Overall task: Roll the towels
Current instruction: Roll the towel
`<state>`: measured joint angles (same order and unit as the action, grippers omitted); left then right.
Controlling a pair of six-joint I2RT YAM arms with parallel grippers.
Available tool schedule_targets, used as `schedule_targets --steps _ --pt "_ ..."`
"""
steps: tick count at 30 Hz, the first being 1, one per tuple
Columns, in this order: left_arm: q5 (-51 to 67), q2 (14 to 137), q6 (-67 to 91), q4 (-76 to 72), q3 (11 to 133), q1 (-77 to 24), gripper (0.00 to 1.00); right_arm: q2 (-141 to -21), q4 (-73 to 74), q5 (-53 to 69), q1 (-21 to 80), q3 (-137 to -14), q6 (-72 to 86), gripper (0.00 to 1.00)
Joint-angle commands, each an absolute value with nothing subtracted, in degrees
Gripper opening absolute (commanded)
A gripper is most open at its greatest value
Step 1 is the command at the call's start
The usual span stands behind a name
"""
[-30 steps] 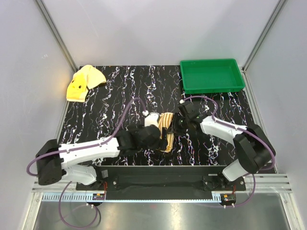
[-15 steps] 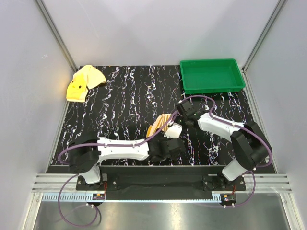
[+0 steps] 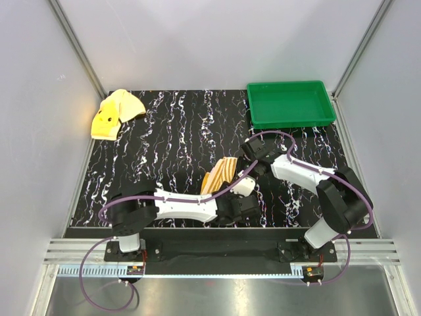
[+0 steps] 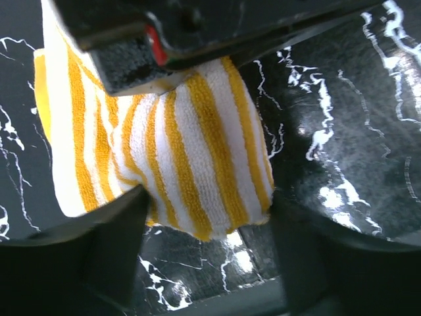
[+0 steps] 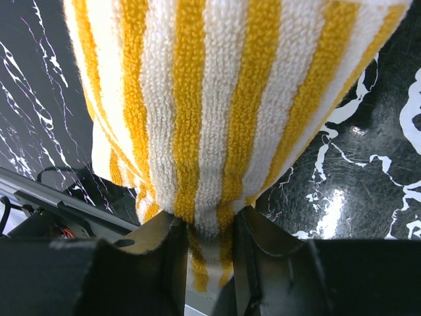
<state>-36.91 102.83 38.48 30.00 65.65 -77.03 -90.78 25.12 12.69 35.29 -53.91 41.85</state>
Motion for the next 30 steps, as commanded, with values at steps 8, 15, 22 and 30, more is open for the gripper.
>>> schedule_targets --steps 8,15,22,30 --pt "-39.2 104.7 39.4 28.9 66.6 -77.2 0.16 -90.3 31.6 13.2 36.4 -55.5 39.6 0.35" --pt "-37.3 100.5 40.0 26.8 63.0 -77.1 0.07 -90.5 38.3 8.6 36.2 -60.3 35.4 0.67" --pt "-33.6 96.6 40.3 23.4 59.2 -76.7 0.06 -82.4 42.1 2.6 30.2 -63.6 34.5 0.84" --pt "-20.6 86.9 44.5 14.3 50.7 -71.0 0.05 -66.9 25.8 14.2 25.7 -54.2 37.2 0.92"
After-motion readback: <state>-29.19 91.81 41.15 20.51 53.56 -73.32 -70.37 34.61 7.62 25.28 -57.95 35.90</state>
